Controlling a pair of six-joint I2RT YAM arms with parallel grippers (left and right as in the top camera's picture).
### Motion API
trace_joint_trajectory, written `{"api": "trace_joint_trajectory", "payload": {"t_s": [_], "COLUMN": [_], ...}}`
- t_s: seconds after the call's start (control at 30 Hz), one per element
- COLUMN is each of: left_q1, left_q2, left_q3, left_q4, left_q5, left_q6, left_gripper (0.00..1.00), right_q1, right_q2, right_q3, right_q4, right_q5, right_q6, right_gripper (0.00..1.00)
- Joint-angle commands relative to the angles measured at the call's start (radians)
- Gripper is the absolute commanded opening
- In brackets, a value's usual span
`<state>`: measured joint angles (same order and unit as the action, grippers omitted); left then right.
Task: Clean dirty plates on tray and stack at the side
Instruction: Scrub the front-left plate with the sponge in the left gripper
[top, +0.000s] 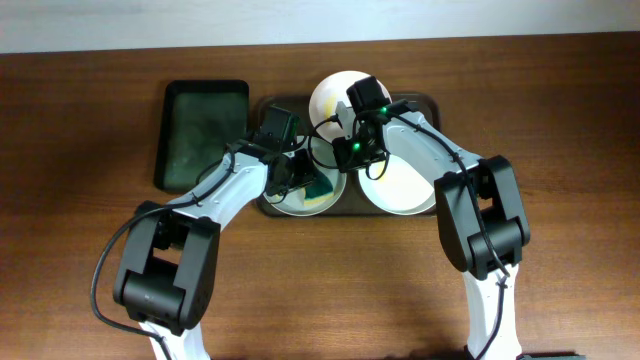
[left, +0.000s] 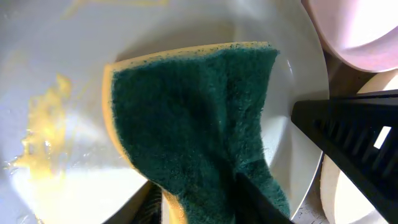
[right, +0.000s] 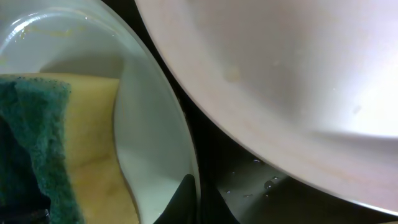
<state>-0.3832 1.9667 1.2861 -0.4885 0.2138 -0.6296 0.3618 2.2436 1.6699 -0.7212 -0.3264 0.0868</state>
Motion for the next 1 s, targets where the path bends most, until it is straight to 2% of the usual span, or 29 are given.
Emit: {"api": "trace_joint_trajectory", "payload": {"t_s": [0.0, 0.2, 0.27, 0.43, 0.57, 0.73, 0.83, 0.97], "left_q1": [0.004, 0.004, 0.004, 0.019, 0.046, 0.059, 0.059, 0.059], "left_q2": [0.016, 0.032, 0.04, 0.047, 0.047, 0.041, 0.015, -0.014], "left_q3": [-0.01, -0.011, -0.011, -0.01, -0.009, 0.056, 0.119, 0.173], "left_q4": [0.003, -0.003, -0.034, -0.17, -0.205, -0.207, -0.232, -0.223], "left_q5": [0.003, -0.032, -0.117, -0.397, -0.582, -0.588, -0.584, -0.409], "left_q6": [-0.007, -0.006, -0.006, -0.006, 0.011, 0.13, 0.135, 0.176], "left_gripper": [0.32, 0.25, 0.22, 0.02, 0.0, 0.0, 0.0, 0.0], "right_q1": [0.005, 0.005, 0.005, 0.005, 0.005, 0.005, 0.005, 0.005], "right_q2": [0.007, 0.007, 0.007, 0.007, 0.007, 0.007, 0.007, 0.007], "right_q3": [0.017, 0.017, 0.017, 0.017, 0.017, 0.017, 0.017, 0.017], "right_q4": [-0.008, -0.013, -0.018, -0.027, -0.031, -0.041, -0.042, -0.042], "right_q5": [-0.022, -0.021, -0.021, -0.021, -0.021, -0.013, -0.013, -0.013], "right_q6": [0.001, 0.001, 0.001, 0.0, -0.019, -0.031, -0.031, -0.03], "right_gripper": [0.05, 0.05, 0.05, 0.04, 0.04, 0.04, 0.04, 0.04]}}
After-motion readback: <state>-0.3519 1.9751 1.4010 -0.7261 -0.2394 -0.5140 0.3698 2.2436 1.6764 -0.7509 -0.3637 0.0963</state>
